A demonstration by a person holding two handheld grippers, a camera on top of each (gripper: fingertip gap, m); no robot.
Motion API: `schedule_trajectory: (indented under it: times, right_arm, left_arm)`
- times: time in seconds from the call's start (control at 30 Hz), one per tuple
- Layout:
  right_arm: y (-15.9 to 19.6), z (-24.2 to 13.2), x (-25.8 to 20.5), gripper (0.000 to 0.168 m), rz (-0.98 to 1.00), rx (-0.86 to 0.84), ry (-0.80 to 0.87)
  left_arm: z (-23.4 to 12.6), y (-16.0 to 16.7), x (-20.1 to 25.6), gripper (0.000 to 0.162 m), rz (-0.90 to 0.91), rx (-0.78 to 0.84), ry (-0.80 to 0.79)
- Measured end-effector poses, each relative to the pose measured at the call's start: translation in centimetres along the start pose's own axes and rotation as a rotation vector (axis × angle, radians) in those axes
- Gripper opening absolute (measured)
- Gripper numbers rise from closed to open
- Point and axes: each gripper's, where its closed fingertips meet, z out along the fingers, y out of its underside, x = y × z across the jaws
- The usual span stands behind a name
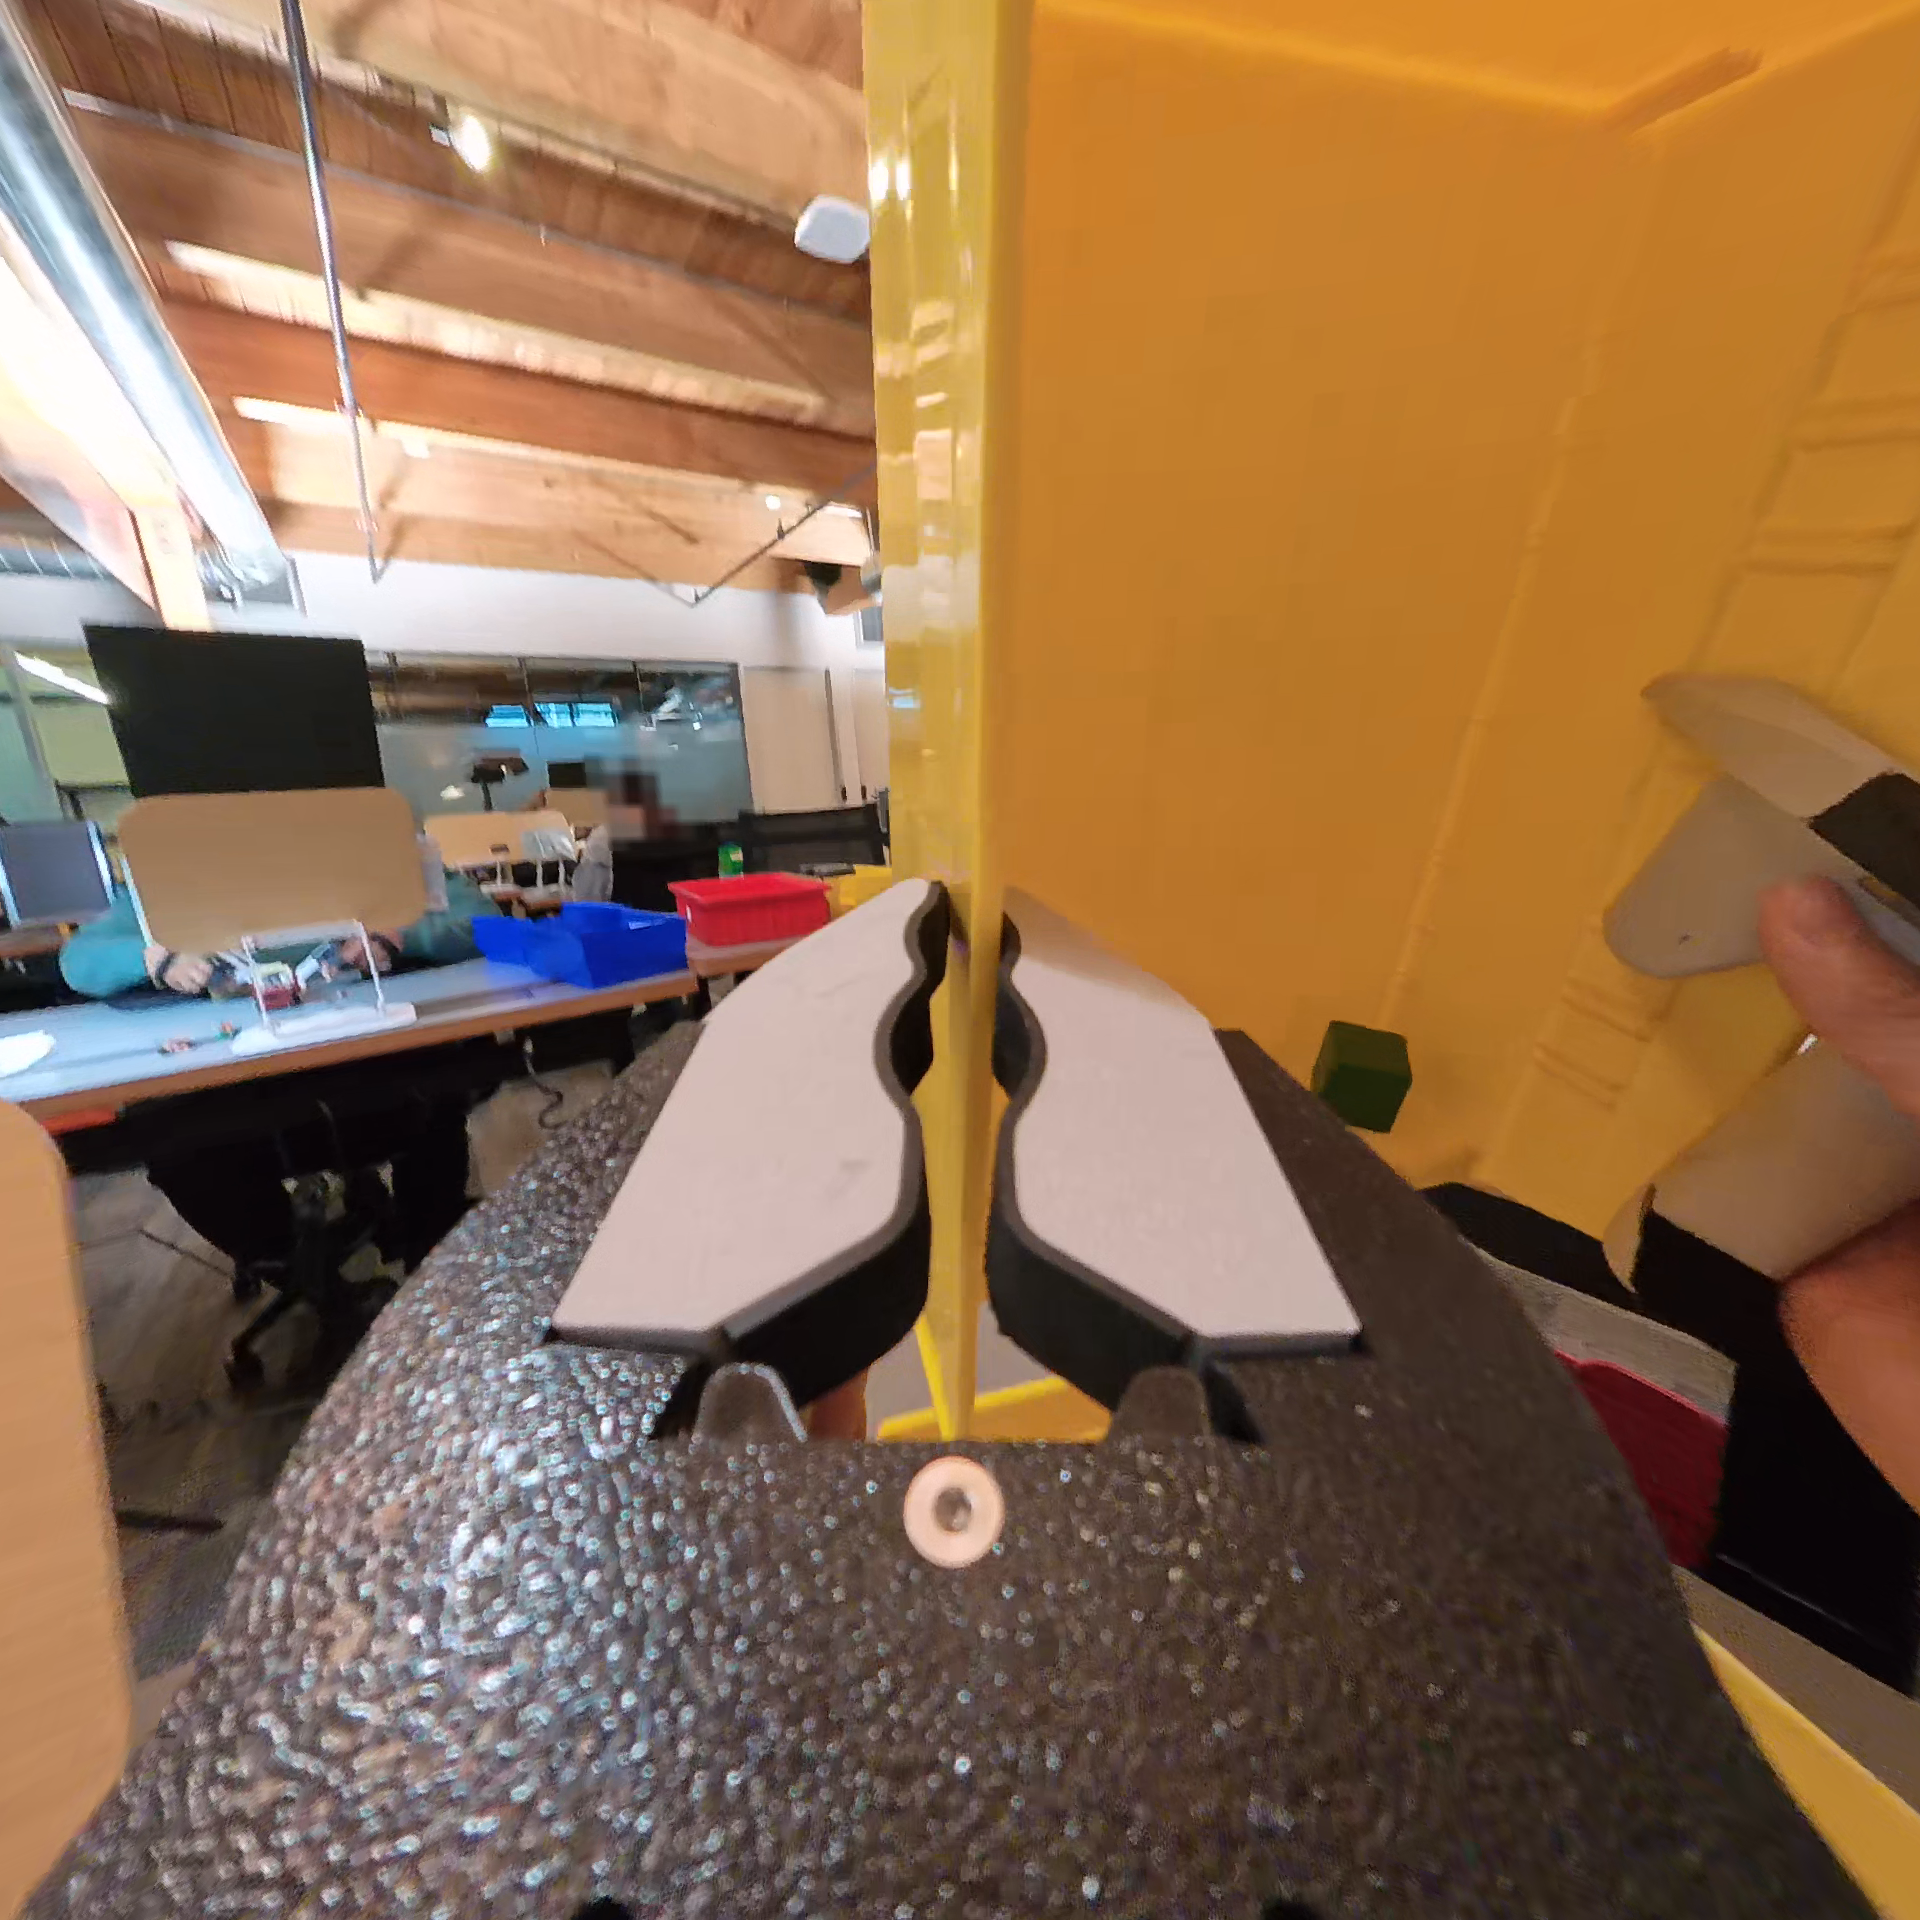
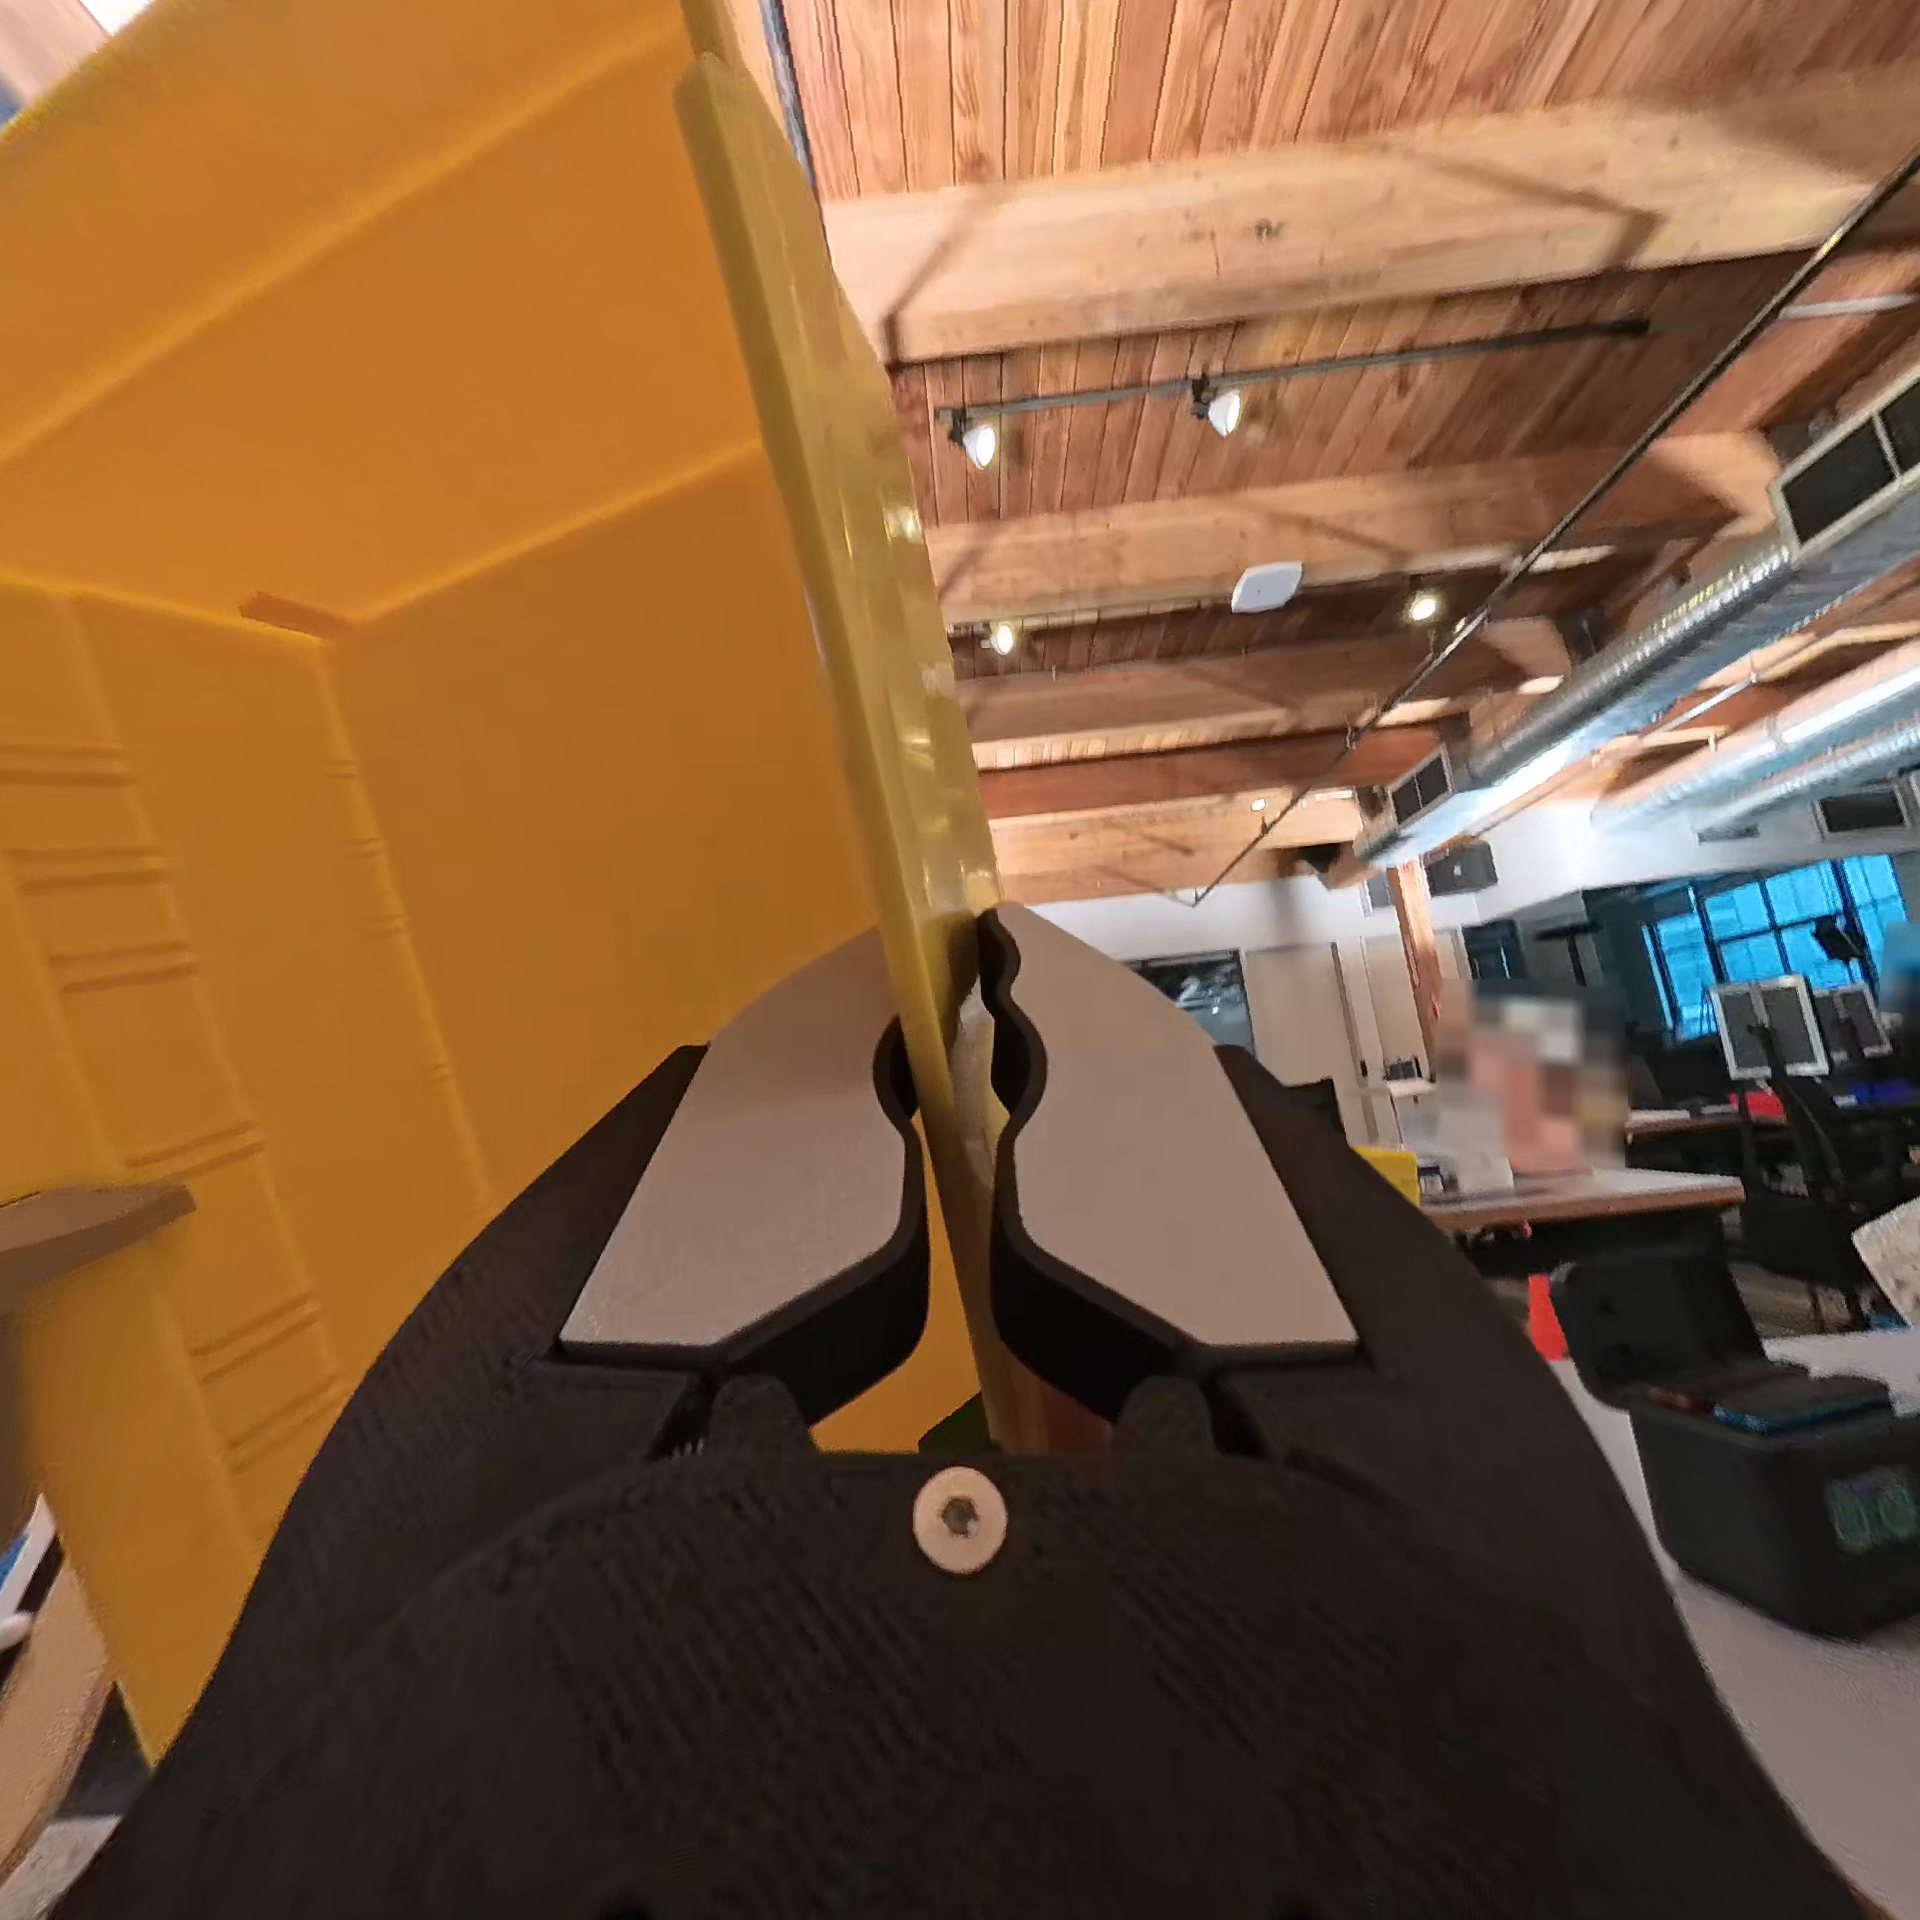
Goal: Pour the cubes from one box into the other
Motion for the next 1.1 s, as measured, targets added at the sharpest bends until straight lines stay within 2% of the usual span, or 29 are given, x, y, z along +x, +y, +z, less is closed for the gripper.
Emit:
schedule_trajectory:
  times: [0.23, 0.47, 0.83, 0.93, 1.1]
  right_arm:
    - [-0.7, 0.2, -0.4, 0.006, 0.013, 0.032, 0.007]
    - [0.2, -0.3, -0.3, 0.007, 0.008, -0.023, 0.018]
    - [2.3, -3.0, -1.8, 0.009, -0.088, -0.403, 0.128]
    - [2.3, -4.8, -3.4, 0.009, -0.092, -0.478, 0.169]
    - [1.5, -8.2, -7.9, 0.013, -0.052, -0.541, 0.194]
  left_arm:
    - [0.0, -1.3, -0.2, 0.005, 0.012, 0.027, -0.006]
    - [-0.1, -0.3, -0.4, 0.004, 0.035, -0.022, -0.002]
    - [-1.8, 2.9, -1.4, 0.003, -0.005, -0.320, 0.004]
    - [-3.8, 3.1, -2.1, 0.003, -0.031, -0.417, -0.004]
    - [-7.8, 2.7, -4.1, 0.003, -0.138, -0.487, -0.008]
